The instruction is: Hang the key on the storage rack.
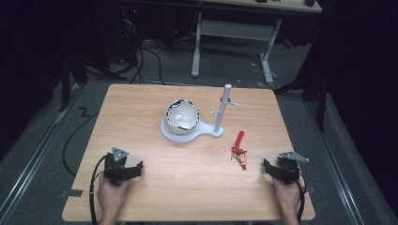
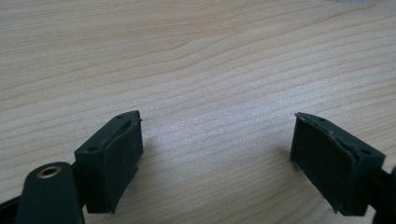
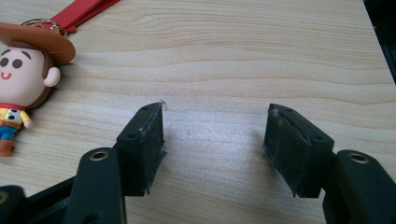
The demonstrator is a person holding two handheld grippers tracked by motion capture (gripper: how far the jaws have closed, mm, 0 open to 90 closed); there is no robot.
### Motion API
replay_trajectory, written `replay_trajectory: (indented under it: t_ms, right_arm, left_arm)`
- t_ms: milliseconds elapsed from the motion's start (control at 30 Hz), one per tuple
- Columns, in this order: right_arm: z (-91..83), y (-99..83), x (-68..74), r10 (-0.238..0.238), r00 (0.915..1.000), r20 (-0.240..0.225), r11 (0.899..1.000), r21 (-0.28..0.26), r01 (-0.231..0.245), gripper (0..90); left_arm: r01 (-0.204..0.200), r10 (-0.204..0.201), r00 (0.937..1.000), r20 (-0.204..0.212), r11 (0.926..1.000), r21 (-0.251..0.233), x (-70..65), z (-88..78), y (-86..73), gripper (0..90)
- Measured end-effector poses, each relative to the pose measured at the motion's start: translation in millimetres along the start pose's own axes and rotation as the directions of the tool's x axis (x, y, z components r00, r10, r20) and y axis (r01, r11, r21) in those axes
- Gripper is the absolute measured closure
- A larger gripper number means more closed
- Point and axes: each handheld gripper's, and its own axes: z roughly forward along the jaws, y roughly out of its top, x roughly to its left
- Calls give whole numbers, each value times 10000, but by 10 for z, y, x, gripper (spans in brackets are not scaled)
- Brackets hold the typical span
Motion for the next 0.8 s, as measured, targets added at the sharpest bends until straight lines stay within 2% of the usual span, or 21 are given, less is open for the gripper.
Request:
replay_trajectory:
  t_ms: [433,800]
  right_arm:
    - [-14,-7,-11,217,9998,-15,9997,-61,-217,409]
    - [-100,-35,33,111,9996,-243,9994,-318,-118,440]
  left_arm:
    - [-1,1,10000,1,10000,3,0,0,0,172]
    - [-2,2,10000,0,10000,3,0,0,0,172]
